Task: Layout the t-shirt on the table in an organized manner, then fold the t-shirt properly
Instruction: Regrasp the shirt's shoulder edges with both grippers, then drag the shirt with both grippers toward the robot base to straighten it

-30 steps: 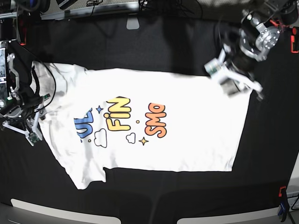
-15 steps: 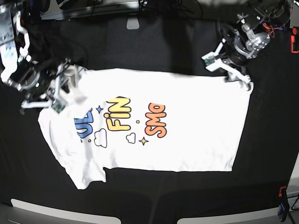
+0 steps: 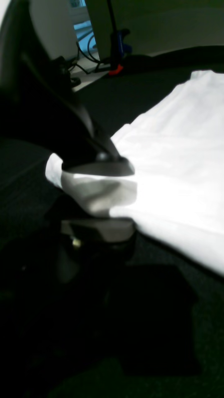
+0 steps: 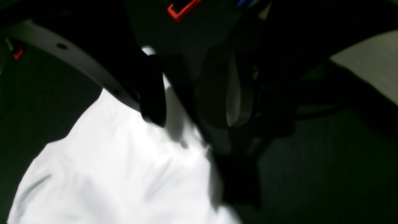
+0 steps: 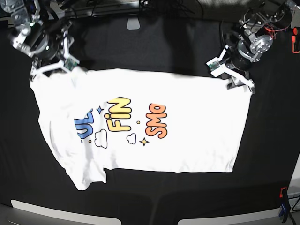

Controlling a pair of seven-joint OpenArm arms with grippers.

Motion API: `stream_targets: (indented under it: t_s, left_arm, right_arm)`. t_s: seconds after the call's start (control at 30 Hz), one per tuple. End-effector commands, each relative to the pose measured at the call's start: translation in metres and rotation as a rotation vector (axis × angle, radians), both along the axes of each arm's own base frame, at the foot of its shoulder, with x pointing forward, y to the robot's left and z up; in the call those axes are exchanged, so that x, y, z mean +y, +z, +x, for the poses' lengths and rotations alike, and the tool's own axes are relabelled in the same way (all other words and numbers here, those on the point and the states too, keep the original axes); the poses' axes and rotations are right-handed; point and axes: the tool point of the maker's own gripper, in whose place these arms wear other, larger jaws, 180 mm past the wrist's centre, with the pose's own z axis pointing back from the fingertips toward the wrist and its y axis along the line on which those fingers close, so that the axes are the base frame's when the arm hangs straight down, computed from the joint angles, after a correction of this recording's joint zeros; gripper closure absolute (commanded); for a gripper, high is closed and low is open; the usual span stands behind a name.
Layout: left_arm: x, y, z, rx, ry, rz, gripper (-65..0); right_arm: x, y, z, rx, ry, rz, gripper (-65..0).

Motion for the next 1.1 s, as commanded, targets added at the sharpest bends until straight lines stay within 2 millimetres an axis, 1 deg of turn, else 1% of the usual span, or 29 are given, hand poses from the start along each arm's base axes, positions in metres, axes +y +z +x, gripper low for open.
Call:
stream_targets:
  t_s: [0.0,0.07,0.13,0.23,0.27,0.3,0.4,0.47,0.57,0.63,0.7,0.77,0.83,0.9,0.97,1.07]
  left_arm:
    - [0.001,0.005,0.005,-0.017,-0.004,-0.001,-17.0]
    - [0.0,0.006,0.005,-0.021,-0.007,-0.006,-16.8]
    - [0.001,0.008,0.007,-0.034,0.005,-0.011,-16.8]
    - [0.003,0.011,0.011,-0.062,0.027,-0.018,-19.1]
    - [0.004,0.012,0.011,-0.067,0.03,-0.02,-19.4]
    - [0.003,0.012,0.011,-0.068,0.03,-0.02,-19.4]
    - [0.004,0.012,0.011,-0.066,0.03,-0.019,-19.4]
    - [0.003,0.012,0.011,-0.067,0.029,-0.02,-19.4]
    - [0.004,0.013,0.012,-0.074,0.033,-0.023,-19.4]
    - [0.004,0.015,0.014,-0.083,0.039,-0.026,-19.4]
    - [0.004,0.014,0.013,-0.083,0.039,-0.026,-19.4]
    - [0.004,0.014,0.013,-0.078,0.042,-0.033,-19.4]
    - [0.002,0.014,0.012,-0.068,0.049,-0.056,-19.4]
    - [-0.002,0.013,0.011,-0.061,0.048,-0.084,-19.4]
    - [-0.005,0.015,0.012,-0.067,0.036,-0.1,-19.4]
    - [-0.005,0.017,0.015,-0.074,0.035,-0.1,-19.4]
  right_arm:
    - [-0.004,0.006,0.005,-0.038,0.013,-0.022,-30.3]
    - [-0.016,0.005,0.008,-0.078,-0.013,-0.066,-30.3]
    - [-0.033,0.003,0.016,-0.123,-0.041,-0.121,-30.3]
    - [-0.054,-0.007,0.02,-0.121,-0.057,-0.184,-30.3]
    - [-0.057,-0.011,0.02,-0.118,-0.05,-0.198,-30.3]
    - [-0.059,-0.015,0.019,-0.113,-0.04,-0.208,-30.3]
    - [-0.05,-0.024,0.014,-0.105,0.008,-0.22,-30.3]
    - [-0.045,-0.024,0.016,-0.149,0.036,-0.265,-30.3]
    - [-0.047,-0.017,0.023,-0.241,0.021,-0.338,-30.3]
    - [-0.047,-0.021,0.018,-0.224,0.018,-0.348,-30.3]
    - [-0.054,-0.028,0.014,-0.202,0.015,-0.367,-30.3]
    - [-0.068,-0.032,0.012,-0.202,0.005,-0.414,-30.3]
    - [-0.083,-0.032,0.013,-0.235,-0.023,-0.466,-30.3]
    - [-0.092,-0.031,0.013,-0.255,-0.041,-0.498,-30.3]
    - [-0.096,-0.032,0.013,-0.261,-0.048,-0.506,-30.3]
    - [-0.096,-0.03,0.015,-0.282,-0.057,-0.501,-30.3]
